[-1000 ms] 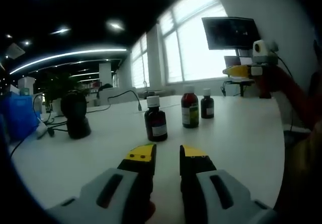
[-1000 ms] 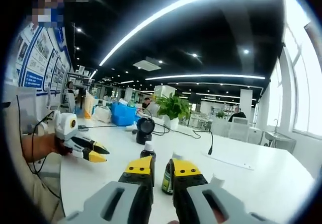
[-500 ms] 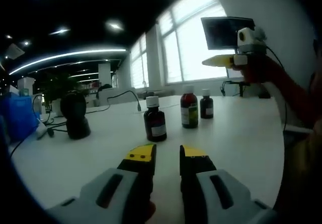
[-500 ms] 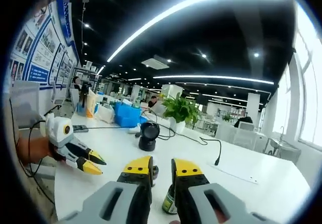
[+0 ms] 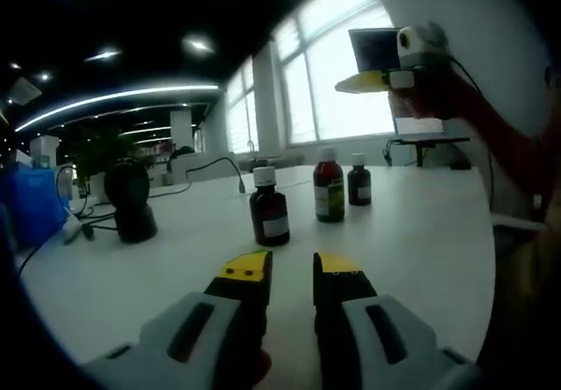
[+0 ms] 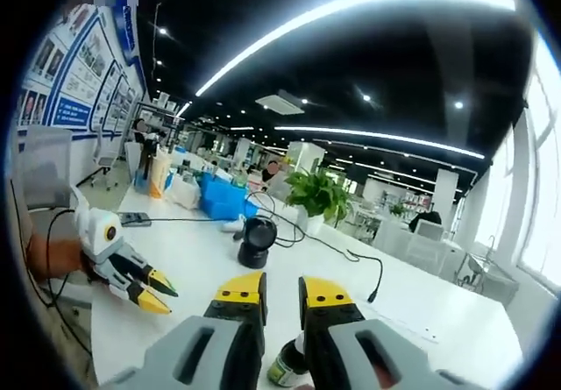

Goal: Rotate the medicine bottle to make it face forward pick up the medicine bottle inspect the drug traceability code place the medicine on the table

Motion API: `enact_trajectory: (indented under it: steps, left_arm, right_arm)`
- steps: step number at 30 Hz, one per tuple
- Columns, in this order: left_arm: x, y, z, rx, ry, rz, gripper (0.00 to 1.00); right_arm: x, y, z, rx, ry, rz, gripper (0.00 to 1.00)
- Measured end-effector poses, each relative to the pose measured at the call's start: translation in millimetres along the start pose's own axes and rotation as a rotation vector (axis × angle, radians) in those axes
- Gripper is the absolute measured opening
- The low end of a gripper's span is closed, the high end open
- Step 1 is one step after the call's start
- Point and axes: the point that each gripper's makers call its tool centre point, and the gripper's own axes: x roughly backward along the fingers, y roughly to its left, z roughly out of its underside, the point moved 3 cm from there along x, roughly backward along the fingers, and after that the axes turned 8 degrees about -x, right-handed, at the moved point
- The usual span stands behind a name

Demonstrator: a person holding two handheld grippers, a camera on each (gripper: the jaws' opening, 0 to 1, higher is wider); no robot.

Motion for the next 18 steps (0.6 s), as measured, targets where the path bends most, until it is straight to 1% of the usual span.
enact_trajectory:
  steps: [6, 13, 15, 17, 18]
  left_arm:
    - [-0.3, 0.8, 0.9, 0.0, 0.0, 0.001, 0.11]
    - [-0.6, 0.7, 1.4, -0.005, 0.001, 0.002, 0.11]
    - [-0.6, 0.8, 1.5, -0.005, 0.001, 0.002, 0.11]
    - [-0.6, 0.9, 1.5, -0.005, 0.001, 0.002, 0.11]
    - [-0.6, 1.0, 1.4, -0.004, 0.001, 0.001, 0.11]
  right_arm:
    - [-3.3, 5.2, -14.2, 0.017, 0.004, -0.024, 0.11]
    - [-10.4, 11.9, -18.5, 0.046, 0.027, -0.05, 0.11]
    - [-15.4, 13.1, -17.5, 0.045, 0.039, -0.063, 0.11]
    - [-21.0, 13.1, -16.3, 0.056, 0.068, -0.078, 0.11]
    - [-24.1, 12.0, -18.1, 0.061, 0.07, -0.081, 0.11]
